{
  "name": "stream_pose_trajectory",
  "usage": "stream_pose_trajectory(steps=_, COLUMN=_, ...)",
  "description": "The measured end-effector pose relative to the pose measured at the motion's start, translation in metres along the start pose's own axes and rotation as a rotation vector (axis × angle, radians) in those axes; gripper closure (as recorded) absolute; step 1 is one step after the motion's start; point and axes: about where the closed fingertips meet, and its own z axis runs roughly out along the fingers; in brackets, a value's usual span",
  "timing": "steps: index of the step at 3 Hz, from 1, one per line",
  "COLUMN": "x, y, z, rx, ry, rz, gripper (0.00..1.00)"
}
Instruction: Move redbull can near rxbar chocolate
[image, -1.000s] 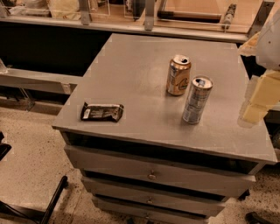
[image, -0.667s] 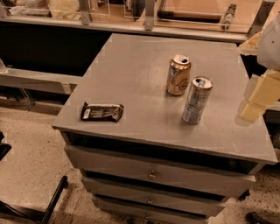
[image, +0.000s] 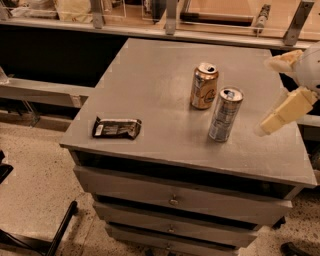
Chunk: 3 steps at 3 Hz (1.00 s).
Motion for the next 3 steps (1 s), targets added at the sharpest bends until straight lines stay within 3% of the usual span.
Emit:
stream_pose_trajectory(steps=1, x=-0.013, y=-0.005, z=0.017, rx=-0.036, ry=-0.169, rz=0.051, gripper=0.00)
stream_pose_trajectory(steps=3, x=-0.012, y=-0.007, z=0.041, rx=-0.082, ry=-0.341, rz=0.143, gripper=0.00)
